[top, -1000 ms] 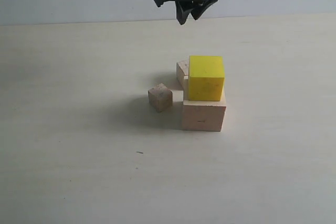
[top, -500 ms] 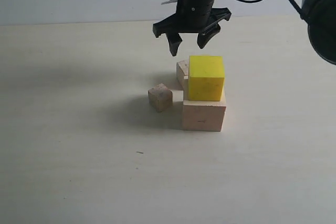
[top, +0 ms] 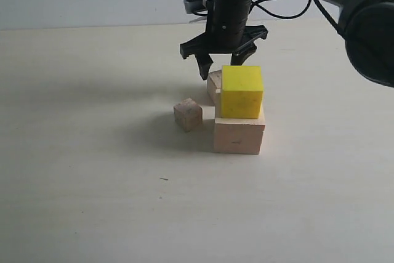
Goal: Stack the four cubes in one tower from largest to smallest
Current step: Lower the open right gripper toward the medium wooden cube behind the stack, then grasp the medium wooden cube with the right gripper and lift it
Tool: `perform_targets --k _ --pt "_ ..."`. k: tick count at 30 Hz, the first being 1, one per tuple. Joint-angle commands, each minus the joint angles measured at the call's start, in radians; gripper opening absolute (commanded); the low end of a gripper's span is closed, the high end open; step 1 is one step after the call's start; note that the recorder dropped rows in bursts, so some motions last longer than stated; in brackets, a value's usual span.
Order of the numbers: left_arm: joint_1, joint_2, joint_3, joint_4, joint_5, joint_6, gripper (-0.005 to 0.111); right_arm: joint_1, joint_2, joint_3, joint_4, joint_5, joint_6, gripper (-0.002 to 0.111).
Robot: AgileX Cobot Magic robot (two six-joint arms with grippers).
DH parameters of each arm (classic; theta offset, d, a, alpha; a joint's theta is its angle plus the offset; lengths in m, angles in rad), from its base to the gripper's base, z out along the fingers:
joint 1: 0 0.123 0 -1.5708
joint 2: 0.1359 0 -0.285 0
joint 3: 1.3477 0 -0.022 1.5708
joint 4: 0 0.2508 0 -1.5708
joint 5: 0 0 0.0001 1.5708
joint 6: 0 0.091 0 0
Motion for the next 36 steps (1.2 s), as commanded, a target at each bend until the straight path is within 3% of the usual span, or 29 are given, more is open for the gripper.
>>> perform_targets --k 1,9,12,24,36 --pt "0.003 -0.006 0.002 -0.002 -0.018 0.004 0.0 0.002 0.006 -0.008 0.0 -0.003 0.001 0.068" --pt "0.003 -0.006 0.002 -0.002 -0.021 0.006 0.0 0.002 0.023 -0.008 0.0 -0.003 0.001 0.067" --pt "0.003 -0.006 0.002 -0.002 -0.021 0.008 0.0 0.002 0.023 -0.008 0.0 -0.003 0.001 0.062" --pt "0.003 -0.006 0.002 -0.002 -0.021 0.011 0.0 0.002 -0.004 -0.009 -0.054 -0.003 0.001 0.001" --pt "0.003 -0.006 0.002 -0.002 -0.023 0.011 0.0 -0.022 -0.139 -0.136 -0.118 -0.003 0.037 0.0"
